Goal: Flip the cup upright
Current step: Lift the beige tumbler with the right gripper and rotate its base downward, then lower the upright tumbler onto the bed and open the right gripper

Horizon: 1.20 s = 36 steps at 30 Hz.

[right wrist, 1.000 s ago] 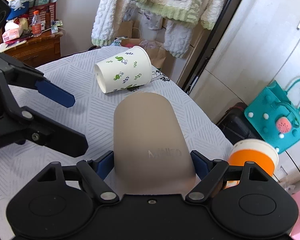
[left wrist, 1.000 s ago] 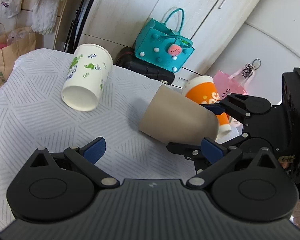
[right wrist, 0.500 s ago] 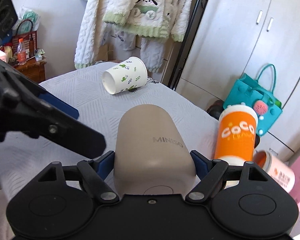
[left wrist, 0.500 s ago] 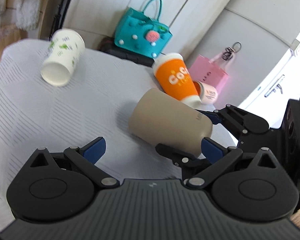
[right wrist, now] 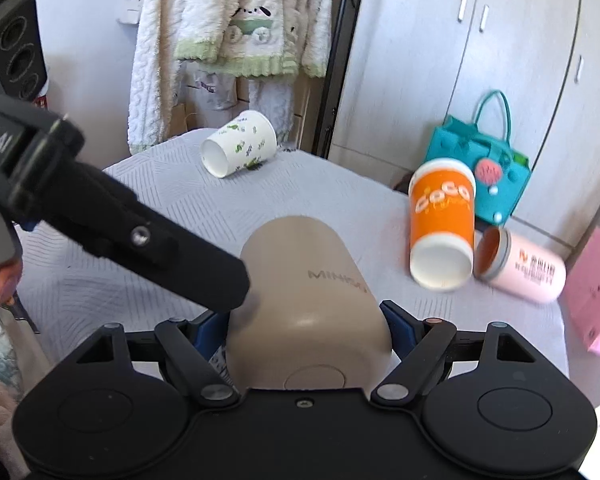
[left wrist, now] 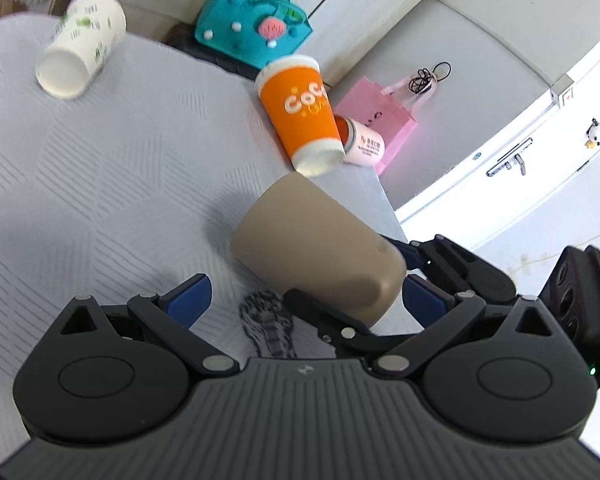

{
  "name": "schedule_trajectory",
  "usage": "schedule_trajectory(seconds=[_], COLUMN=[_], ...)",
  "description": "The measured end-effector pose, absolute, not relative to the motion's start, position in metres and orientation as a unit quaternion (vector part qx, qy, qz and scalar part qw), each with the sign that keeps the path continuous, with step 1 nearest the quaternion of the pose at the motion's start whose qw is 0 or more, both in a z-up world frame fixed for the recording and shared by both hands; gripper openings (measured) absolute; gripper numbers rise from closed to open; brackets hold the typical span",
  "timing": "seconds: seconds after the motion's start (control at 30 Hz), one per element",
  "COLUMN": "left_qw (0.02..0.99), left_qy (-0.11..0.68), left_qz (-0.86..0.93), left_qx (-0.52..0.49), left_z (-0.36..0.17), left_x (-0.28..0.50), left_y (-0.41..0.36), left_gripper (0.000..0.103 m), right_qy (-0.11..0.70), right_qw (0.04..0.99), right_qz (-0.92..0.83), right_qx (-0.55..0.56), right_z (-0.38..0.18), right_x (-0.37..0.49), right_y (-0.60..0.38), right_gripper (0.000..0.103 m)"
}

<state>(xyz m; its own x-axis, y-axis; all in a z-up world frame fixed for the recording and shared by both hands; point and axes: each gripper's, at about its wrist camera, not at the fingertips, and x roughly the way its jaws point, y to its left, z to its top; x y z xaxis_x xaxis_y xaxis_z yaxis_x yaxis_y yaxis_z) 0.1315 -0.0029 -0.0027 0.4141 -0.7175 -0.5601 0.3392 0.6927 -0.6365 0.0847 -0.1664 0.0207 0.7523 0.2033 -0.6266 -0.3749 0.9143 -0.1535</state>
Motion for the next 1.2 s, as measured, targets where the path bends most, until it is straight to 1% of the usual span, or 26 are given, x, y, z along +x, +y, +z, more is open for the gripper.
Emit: schedule_trajectory(seconds=[0.2, 0.27, 0.3, 0.33, 0.37, 0.47, 0.6, 0.73, 0.83, 0.93, 1.03, 1.07, 1.13, 1.2], left_qw=[0.808, 0.796, 0.791, 0.789, 0.789, 0.789, 0.736, 0.742, 0.748, 0.781, 0.778, 0.777, 0.777, 0.780], left_qy=[0.436, 0.449, 0.454, 0.457, 0.456, 0.454, 0.489, 0.491, 0.485, 0.464, 0.461, 0.459, 0.452, 0.449], left_qz=[-0.336, -0.340, -0.340, -0.338, -0.335, -0.328, -0.350, -0.341, -0.336, -0.321, -0.325, -0.324, -0.325, -0.324], left_qx=[-0.210, -0.221, -0.229, -0.234, -0.238, -0.252, -0.311, -0.305, -0.302, -0.267, -0.277, -0.283, -0.293, -0.291], left_z=[-0.013, -0.020, -0.023, -0.025, -0.026, -0.031, -0.045, -0.047, -0.046, -0.042, -0.045, -0.046, -0.048, -0.047], left_x=[0.133, 0.137, 0.139, 0.141, 0.142, 0.147, 0.163, 0.167, 0.171, 0.167, 0.169, 0.170, 0.168, 0.168], left_y=[-0.022, -0.026, -0.027, -0.027, -0.027, -0.027, -0.028, -0.038, -0.045, -0.051, -0.048, -0.047, -0.044, -0.045], left_gripper=[0.103, 0.103, 0.103, 0.103, 0.103, 0.103, 0.103, 0.103, 0.100, 0.094, 0.094, 0.091, 0.089, 0.089], right_qy=[0.339, 0.337, 0.343, 0.352, 0.359, 0.387, 0.435, 0.473, 0.497, 0.508, 0.510, 0.509, 0.512, 0.513], right_qw=[0.922, 0.923, 0.919, 0.914, 0.911, 0.896, 0.861, 0.827, 0.800, 0.793, 0.789, 0.790, 0.790, 0.786], right_qz=[0.153, 0.157, 0.166, 0.175, 0.180, 0.202, 0.260, 0.302, 0.334, 0.333, 0.339, 0.335, 0.333, 0.337], right_qx=[-0.108, -0.104, -0.103, -0.100, -0.094, -0.076, -0.048, -0.026, -0.049, -0.045, -0.055, -0.059, -0.061, -0.078], right_z=[0.012, 0.015, 0.017, 0.019, 0.020, 0.024, 0.027, 0.028, 0.029, 0.029, 0.028, 0.027, 0.025, 0.025], right_x=[0.082, 0.080, 0.080, 0.081, 0.082, 0.090, 0.115, 0.139, 0.150, 0.159, 0.162, 0.163, 0.165, 0.167], right_y=[-0.175, -0.178, -0.179, -0.181, -0.184, -0.194, -0.206, -0.211, -0.209, -0.210, -0.209, -0.208, -0.204, -0.199], right_gripper=[0.082, 0.085, 0.093, 0.098, 0.098, 0.098, 0.099, 0.100, 0.099, 0.099, 0.099, 0.099, 0.096, 0.095])
